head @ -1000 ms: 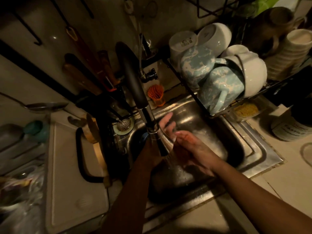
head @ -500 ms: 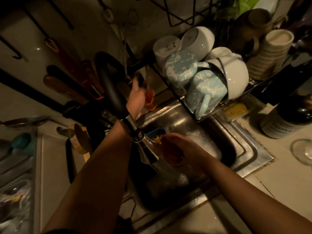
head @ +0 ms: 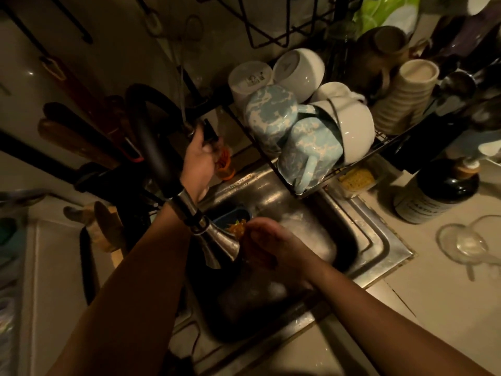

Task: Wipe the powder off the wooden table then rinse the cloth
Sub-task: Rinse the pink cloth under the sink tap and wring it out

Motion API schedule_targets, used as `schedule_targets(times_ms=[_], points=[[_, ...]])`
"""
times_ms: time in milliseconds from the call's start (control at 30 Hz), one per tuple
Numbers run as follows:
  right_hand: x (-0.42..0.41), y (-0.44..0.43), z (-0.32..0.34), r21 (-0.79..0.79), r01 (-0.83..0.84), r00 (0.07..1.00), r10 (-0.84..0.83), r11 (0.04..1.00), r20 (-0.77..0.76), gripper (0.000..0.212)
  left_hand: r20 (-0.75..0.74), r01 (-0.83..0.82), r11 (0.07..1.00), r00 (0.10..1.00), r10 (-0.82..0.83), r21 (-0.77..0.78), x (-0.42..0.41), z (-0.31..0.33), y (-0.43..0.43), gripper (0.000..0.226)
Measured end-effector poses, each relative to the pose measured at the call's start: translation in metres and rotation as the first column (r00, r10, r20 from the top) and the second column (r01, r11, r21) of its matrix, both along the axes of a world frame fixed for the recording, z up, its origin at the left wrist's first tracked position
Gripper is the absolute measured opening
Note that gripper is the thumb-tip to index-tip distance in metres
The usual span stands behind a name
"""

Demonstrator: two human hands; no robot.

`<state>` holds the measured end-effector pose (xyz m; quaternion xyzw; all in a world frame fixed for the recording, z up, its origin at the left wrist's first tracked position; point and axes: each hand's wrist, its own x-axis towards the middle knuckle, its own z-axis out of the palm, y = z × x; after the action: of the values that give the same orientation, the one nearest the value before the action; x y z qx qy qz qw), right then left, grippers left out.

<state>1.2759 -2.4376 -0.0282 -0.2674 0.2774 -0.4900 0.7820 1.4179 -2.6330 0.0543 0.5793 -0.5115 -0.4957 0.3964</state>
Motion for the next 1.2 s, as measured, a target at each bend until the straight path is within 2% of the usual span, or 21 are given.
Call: schedule_targets(times_ms=[67, 133, 167, 233, 267, 333, 400, 467, 500, 567, 633, 700, 767, 800, 867, 933, 1067, 1133, 1200], points=[[0.0, 0.001, -0.003, 0.027, 0.014, 0.997, -0.012, 1.0, -0.072, 0.024, -0.052, 0.018, 1.0, 0.999, -0.017, 0.013, 0.002, 0.004, 0.02, 0.069], [-0.001, 0.002, -0.002, 0.045, 0.023, 0.99, -0.017, 0.999, -0.142, 0.023, -0.053, 0.055, 0.996, 0.997, -0.051, 0.066, 0.01, 0.003, 0.047, 0.053], [-0.002, 0.002, 0.0, 0.046, 0.035, 0.982, -0.026, 0.998, -0.187, 0.02, -0.053, 0.125, 0.985, 0.991, -0.119, 0.123, 0.017, 0.0, 0.062, 0.047], [-0.004, 0.003, 0.0, 0.024, 0.114, 0.939, -0.1, 0.993, -0.329, 0.005, -0.073, 0.309, 0.901, 0.951, -0.302, 0.304, 0.03, -0.019, 0.107, 0.043], [-0.005, 0.003, -0.003, 0.004, 0.149, 0.912, -0.136, 0.989, -0.388, 0.009, -0.025, 0.281, 0.882, 0.955, -0.294, 0.378, 0.029, -0.031, 0.133, 0.046], [-0.007, 0.005, -0.009, -0.008, 0.142, 0.889, -0.131, 0.99, -0.439, 0.018, 0.024, 0.119, 0.891, 0.989, -0.144, 0.439, 0.019, -0.055, 0.179, 0.054], [-0.008, 0.007, -0.013, 0.015, 0.124, 0.847, -0.098, 0.992, -0.523, 0.021, -0.103, 0.061, 0.855, 0.995, -0.009, 0.516, -0.006, -0.061, 0.206, 0.031], [-0.011, 0.01, -0.013, 0.001, 0.14, 0.786, -0.111, 0.99, -0.609, 0.033, -0.186, 0.086, 0.837, 0.982, 0.019, 0.54, -0.023, -0.062, 0.218, 0.015], [-0.013, 0.011, -0.012, -0.018, 0.149, 0.767, -0.128, 0.989, -0.629, 0.034, -0.233, 0.094, 0.847, 0.972, 0.036, 0.523, -0.029, -0.062, 0.223, 0.016], [-0.016, 0.015, -0.008, -0.04, 0.128, 0.743, -0.123, 0.991, -0.658, 0.028, -0.233, 0.065, 0.895, 0.972, 0.044, 0.441, -0.035, -0.069, 0.233, 0.023], [-0.018, 0.018, -0.003, 0.009, 0.08, 0.792, -0.058, 0.997, -0.608, 0.015, -0.192, 0.024, 0.95, 0.981, 0.038, 0.312, -0.038, -0.071, 0.239, 0.04], [-0.02, 0.018, 0.004, 0.148, 0.045, 0.902, 0.024, 0.988, -0.431, 0.02, -0.093, -0.014, 0.985, 0.995, 0.031, 0.174, -0.037, -0.074, 0.239, 0.052], [-0.026, 0.016, 0.014, 0.294, -0.006, 0.976, 0.071, 0.956, -0.208, 0.043, 0.013, -0.048, 0.997, 0.999, 0.048, 0.055, -0.034, -0.078, 0.238, 0.042], [-0.03, 0.016, 0.018, 0.334, -0.042, 0.982, 0.1, 0.942, -0.158, 0.051, 0.061, -0.058, 0.998, 0.997, 0.057, 0.012, -0.033, -0.077, 0.238, 0.035], [-0.036, 0.016, 0.019, 0.37, -0.091, 0.97, 0.166, 0.925, -0.177, 0.053, 0.139, -0.023, 0.997, 0.99, 0.033, -0.07, -0.03, -0.073, 0.236, 0.03], [-0.039, 0.012, 0.02, 0.414, -0.098, 0.96, 0.196, 0.905, -0.2, 0.048, 0.189, 0.045, 0.987, 0.982, -0.015, -0.151, -0.028, -0.067, 0.233, 0.035], [-0.047, 0.005, 0.026, 0.506, -0.227, 0.916, 0.36, 0.832, -0.18, 0.059, 0.235, 0.142, 0.946, 0.969, -0.073, -0.29, -0.027, -0.061, 0.226, 0.038], [-0.05, 0.003, 0.027, 0.521, -0.267, 0.887, 0.418, 0.811, -0.194, 0.047, 0.309, 0.218, 0.917, 0.944, -0.111, -0.336, -0.022, -0.064, 0.22, 0.039], [-0.052, -0.001, 0.022, 0.511, -0.253, 0.883, 0.412, 0.822, -0.224, 0.024, 0.358, 0.304, 0.894, 0.916, -0.179, -0.329, -0.016, -0.067, 0.215, 0.039]])
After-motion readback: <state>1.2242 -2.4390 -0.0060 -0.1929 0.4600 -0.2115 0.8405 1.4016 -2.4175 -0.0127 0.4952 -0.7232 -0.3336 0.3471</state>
